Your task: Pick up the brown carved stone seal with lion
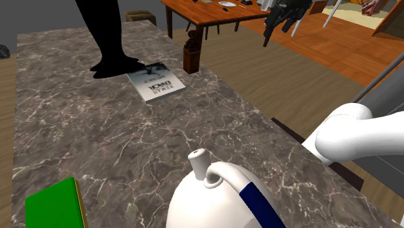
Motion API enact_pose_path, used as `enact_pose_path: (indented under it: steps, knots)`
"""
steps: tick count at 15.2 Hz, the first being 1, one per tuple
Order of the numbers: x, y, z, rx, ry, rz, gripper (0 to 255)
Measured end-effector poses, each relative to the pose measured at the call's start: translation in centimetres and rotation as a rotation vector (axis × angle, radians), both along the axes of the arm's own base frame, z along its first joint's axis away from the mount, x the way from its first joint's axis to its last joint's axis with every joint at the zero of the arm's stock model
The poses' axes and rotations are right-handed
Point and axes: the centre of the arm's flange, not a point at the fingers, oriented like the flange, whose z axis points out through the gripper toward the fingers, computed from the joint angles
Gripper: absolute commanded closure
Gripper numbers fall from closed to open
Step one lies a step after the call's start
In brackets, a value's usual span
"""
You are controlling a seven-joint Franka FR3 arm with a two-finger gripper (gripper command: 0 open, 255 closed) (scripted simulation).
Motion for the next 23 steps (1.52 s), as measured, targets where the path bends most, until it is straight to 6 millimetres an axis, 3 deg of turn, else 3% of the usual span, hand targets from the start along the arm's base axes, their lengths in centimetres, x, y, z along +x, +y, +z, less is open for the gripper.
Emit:
enact_pose_path:
  steps: [2, 6, 23]
  knots:
    - [0.4, 0.5, -0.1, 0.001, 0.003, 0.002, 0]
    - [3.4, 3.8, 0.1, 0.011, 0.023, 0.014, 0]
    - [17.8, 21.0, -0.4, 0.060, 0.121, 0.075, 0]
